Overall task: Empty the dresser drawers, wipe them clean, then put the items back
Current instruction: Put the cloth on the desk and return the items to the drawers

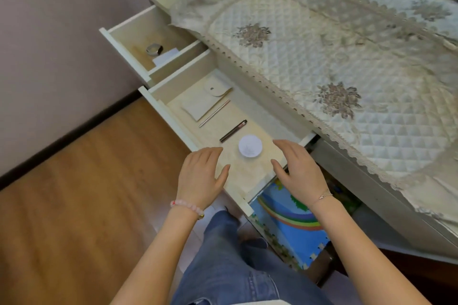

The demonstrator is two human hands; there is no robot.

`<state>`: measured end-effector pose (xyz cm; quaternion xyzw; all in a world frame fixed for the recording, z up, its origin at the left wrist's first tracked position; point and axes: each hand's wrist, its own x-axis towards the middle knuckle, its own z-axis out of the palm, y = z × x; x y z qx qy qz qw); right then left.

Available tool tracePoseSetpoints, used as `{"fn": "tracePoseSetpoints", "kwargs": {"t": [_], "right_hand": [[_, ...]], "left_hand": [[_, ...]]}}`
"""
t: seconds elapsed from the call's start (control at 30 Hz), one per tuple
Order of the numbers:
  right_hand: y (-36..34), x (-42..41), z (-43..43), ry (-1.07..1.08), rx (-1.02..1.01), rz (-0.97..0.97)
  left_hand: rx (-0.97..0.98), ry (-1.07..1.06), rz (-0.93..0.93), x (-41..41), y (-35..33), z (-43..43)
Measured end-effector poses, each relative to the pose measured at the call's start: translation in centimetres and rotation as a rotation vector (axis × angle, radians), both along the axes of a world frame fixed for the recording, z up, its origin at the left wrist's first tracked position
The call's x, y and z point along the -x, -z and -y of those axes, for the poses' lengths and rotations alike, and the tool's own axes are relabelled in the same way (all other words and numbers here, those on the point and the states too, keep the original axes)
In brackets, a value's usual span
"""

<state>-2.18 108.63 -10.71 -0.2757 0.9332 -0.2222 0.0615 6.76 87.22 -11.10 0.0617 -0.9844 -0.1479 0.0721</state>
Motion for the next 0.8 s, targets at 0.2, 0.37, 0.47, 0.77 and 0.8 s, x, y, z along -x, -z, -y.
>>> {"fn": "tracePoseSetpoints", "kwargs": {"t": [0.2,0.37,0.47,0.77,0.8], "right_hand": [[1.0,0.4,2.8,-0.043,-0.041,0.012],[1.2,1.2,4.4,-0.025,-0.046,0.016],[1.2,1.8,4.9,-0.009,-0.04,-0.002],[1.4,2.9,5.3,0.05,-0.027,-0.03],[1.5,3.1,5.2,0.058,-0.022,-0.034]], "left_hand": [[-0.026,-0.078,0.088,-1.5,2.4,3.2],[-0.59,-0.421,0.177,-1.5,4.4,4.0],[-1.097,-0.615,0.25,-0.7,4.1,4.0],[-1.626,-0.7,0.294,0.9,5.5,5.2],[-1.694,-0.732,0.265,0.9,5.5,5.4]]}}
